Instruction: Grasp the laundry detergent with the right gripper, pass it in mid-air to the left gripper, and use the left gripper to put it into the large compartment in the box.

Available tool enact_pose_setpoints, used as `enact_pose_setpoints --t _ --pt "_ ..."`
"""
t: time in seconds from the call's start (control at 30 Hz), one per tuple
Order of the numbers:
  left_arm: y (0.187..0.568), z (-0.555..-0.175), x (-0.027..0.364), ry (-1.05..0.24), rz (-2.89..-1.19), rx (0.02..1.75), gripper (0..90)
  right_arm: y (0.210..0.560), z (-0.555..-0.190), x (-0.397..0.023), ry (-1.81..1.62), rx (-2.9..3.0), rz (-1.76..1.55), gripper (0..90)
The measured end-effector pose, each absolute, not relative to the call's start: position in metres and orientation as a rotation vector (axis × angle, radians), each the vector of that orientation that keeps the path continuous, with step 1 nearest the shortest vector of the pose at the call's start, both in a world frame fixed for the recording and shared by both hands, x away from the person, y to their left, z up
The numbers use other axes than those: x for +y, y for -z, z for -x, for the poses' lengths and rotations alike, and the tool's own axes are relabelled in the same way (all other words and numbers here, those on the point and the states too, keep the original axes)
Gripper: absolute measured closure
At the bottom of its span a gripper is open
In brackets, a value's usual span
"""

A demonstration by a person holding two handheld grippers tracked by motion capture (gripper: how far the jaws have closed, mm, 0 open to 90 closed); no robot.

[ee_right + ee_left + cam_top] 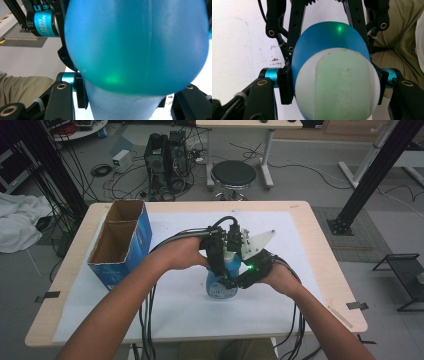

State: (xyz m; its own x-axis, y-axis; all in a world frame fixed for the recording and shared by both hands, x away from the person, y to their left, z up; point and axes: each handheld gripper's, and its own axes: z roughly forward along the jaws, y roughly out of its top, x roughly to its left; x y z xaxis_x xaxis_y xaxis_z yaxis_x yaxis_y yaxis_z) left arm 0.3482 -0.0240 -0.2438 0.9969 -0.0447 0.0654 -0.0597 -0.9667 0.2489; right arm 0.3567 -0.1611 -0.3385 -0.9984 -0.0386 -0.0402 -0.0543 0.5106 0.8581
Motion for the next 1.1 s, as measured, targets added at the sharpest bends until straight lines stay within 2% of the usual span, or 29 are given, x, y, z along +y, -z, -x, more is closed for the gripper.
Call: enact_pose_setpoints --t 0.2,0.23,0.3,0.37,0.43,0.77,1.0,1.07,1.1 --pt "0.242 -0.346 -0.025 -0.104 -2.900 -0.111 37.7 0.336 -0.353 -0.162 -1.504 2.763 0.057 41.9" --pt "0.243 -0.345 -0.025 -0.103 -2.908 -0.111 37.8 0.335 -0.353 -0.163 -1.503 2.767 0.045 38.7" --pt "0.241 -0.346 -0.023 -0.087 -2.905 -0.109 37.8 0.332 -0.354 -0.167 -1.489 2.734 0.019 23.7" --pt "0.238 -0.346 -0.020 -0.099 -2.893 -0.095 37.8 0.331 -0.353 -0.173 -1.475 2.748 0.007 22.0" --pt "0.235 -0.345 -0.017 -0.115 -2.900 -0.093 37.8 0.333 -0.350 -0.183 -1.439 2.819 -0.055 9.2" --pt "0.227 -0.350 -0.003 -0.164 -2.900 -0.017 37.7 0.334 -0.350 -0.220 -1.279 2.814 -0.326 9.2" --pt "0.221 -0.354 0.004 -0.198 -2.911 0.053 37.7 0.325 -0.355 -0.244 -1.203 2.820 -0.341 9.1" --pt "0.219 -0.356 0.006 -0.211 -2.913 0.075 37.7 0.323 -0.354 -0.247 -1.097 2.855 -0.409 1.4" --pt "0.217 -0.357 0.009 -0.217 -2.910 0.097 37.7 0.323 -0.355 -0.248 -1.062 2.859 -0.400 0.6"
